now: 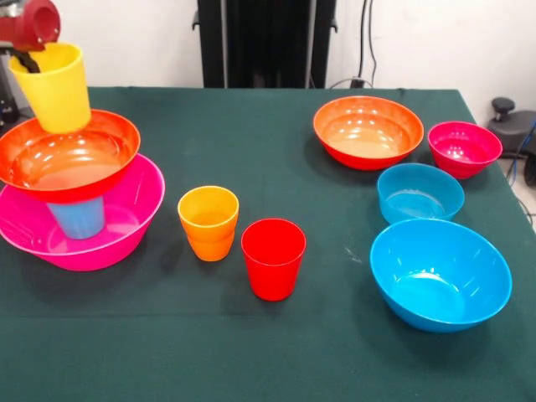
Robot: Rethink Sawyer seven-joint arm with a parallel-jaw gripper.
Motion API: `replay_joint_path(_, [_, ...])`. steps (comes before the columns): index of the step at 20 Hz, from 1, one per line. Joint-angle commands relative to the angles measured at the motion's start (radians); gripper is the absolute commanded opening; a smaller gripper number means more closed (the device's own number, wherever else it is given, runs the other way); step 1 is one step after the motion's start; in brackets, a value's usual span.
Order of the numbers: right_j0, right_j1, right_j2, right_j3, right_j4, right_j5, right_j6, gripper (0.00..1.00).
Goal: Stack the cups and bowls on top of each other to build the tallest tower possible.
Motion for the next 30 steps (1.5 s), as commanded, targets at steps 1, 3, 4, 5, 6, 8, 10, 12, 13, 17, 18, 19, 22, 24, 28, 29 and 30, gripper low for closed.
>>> replay_joint_path(1, [0.019,0.08,0.059,-0.051,-0.119,-0.018,-0.285,0.0])
replay_joint_path(3, [0.017,0.092,0.056,-0.061,-0.142,-0.021,-0.285,0.0])
replay_joint_path(4, [0.018,0.098,0.052,-0.07,-0.157,-0.02,-0.286,0.0])
replay_joint_path(5, [0.015,0.101,0.054,-0.074,-0.166,-0.014,-0.288,0.0])
replay_joint_path(6, [0.011,0.104,0.055,-0.078,-0.175,-0.008,-0.291,0.0])
replay_joint_path(8, [0.005,0.103,0.057,-0.076,-0.184,-0.005,-0.289,0.0])
replay_joint_path(10, [0.0,0.102,0.06,-0.074,-0.196,-0.004,-0.288,0.0])
replay_joint_path(12, [0.002,0.095,0.056,-0.079,-0.217,-0.005,-0.284,0.0])
replay_joint_path(13, [0.002,0.094,0.057,-0.083,-0.225,-0.004,-0.284,0.0])
replay_joint_path(17, [0.001,0.092,0.056,-0.088,-0.244,0.002,-0.272,0.0])
replay_joint_path(18, [-0.001,0.091,0.056,-0.086,-0.246,0.002,-0.267,0.0])
replay_joint_path(19, [-0.003,0.09,0.057,-0.084,-0.249,0.0,-0.266,0.0])
replay_joint_path(22, [-0.01,0.084,0.062,-0.073,-0.255,-0.006,-0.263,0.0])
replay_joint_path(24, [-0.01,0.081,0.064,-0.069,-0.258,-0.006,-0.261,0.0])
replay_joint_path(28, [-0.007,0.082,0.064,-0.068,-0.262,-0.012,-0.254,0.0])
replay_joint_path(29, [-0.008,0.084,0.066,-0.069,-0.263,-0.015,-0.255,0.0])
replay_joint_path(30, [-0.01,0.086,0.068,-0.07,-0.263,-0.018,-0.257,0.0])
